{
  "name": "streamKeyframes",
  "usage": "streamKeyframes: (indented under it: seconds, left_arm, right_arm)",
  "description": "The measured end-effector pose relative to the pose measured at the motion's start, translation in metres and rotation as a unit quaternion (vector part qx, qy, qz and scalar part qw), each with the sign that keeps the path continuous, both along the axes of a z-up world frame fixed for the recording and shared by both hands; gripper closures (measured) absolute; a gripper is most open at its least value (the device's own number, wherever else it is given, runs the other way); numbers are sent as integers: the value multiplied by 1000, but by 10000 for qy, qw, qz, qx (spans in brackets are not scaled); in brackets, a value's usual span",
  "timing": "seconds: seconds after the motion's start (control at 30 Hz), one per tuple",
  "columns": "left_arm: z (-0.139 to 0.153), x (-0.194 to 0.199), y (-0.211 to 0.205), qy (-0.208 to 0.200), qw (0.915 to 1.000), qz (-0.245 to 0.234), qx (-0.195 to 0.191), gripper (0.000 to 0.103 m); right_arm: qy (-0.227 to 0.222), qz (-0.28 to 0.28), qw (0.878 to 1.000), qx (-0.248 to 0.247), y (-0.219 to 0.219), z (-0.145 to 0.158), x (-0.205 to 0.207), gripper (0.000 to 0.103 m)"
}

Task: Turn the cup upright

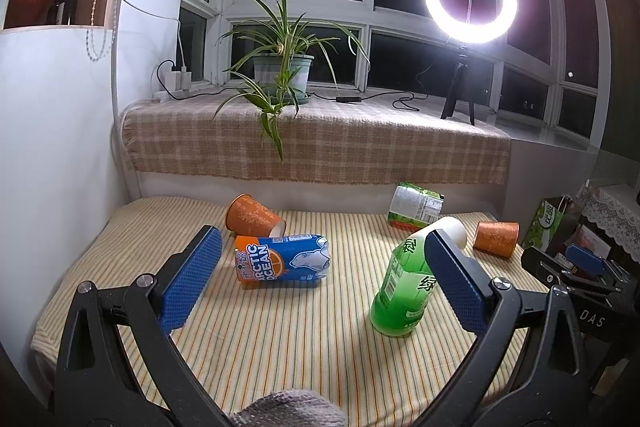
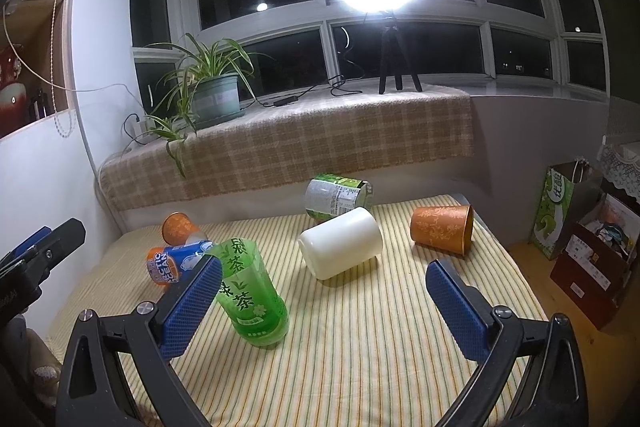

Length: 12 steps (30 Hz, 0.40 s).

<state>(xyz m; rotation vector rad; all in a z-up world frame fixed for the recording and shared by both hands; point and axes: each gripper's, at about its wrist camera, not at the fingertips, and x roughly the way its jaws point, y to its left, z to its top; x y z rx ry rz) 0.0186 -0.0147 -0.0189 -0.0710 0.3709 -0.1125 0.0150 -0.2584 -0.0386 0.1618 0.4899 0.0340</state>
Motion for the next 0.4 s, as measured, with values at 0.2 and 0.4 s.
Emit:
streamKeyframes:
  seconds: [0.2,0.4]
  left_arm:
    - [0,0,1,-5,10000,-2,9,0]
    - [-1,1,2,8,10000,21,2,0]
  right_arm:
    - [39,30,10000,-21,-1,-1,1,0]
    - [93,100,9999,-44,1,-4,4,0]
